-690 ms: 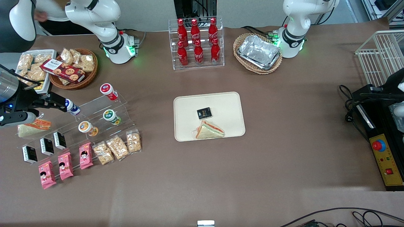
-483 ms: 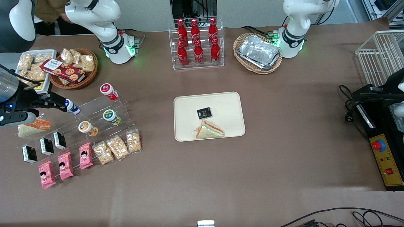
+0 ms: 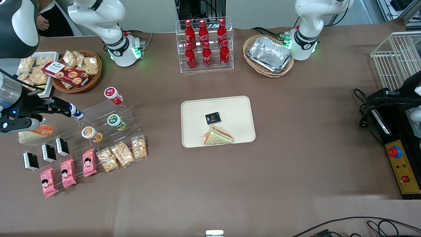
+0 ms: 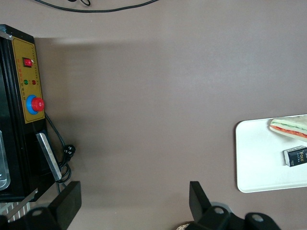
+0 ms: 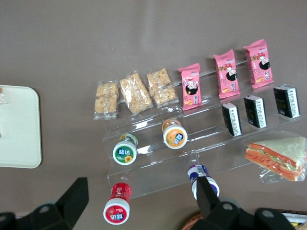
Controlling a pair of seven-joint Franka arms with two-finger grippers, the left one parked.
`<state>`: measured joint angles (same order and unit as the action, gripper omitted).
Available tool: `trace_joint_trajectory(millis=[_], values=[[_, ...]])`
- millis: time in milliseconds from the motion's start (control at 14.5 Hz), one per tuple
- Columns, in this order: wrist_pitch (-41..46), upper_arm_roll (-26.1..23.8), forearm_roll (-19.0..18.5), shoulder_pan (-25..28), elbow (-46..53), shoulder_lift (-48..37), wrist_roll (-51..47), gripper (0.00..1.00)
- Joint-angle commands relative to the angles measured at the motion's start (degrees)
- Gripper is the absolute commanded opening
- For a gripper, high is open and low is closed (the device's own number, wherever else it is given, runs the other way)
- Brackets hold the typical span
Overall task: Place green gum on tray
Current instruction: 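Move the right gripper toward the green-labelled gum jar on the rack, then lower the open right gripper around the green-labelled gum jar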
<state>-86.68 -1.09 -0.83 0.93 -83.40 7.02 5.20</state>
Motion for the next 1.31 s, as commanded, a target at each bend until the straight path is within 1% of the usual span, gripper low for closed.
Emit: trace_joint_trajectory(millis=[0, 345, 966, 1241], values=[[-4.09, 0.21, 3.46, -1.19, -5.78, -1.74, 1.13, 1.0], [-15.08, 0.3, 3.38, -1.02, -18.18, -5.97, 2.36, 1.0], [-28.79, -0.05, 3.38, -0.41, -35.06, -8.87, 2.27, 1.0], [-35.12, -0.14, 3.38, 0.82, -40.95, -9.75, 0.26, 1.0]])
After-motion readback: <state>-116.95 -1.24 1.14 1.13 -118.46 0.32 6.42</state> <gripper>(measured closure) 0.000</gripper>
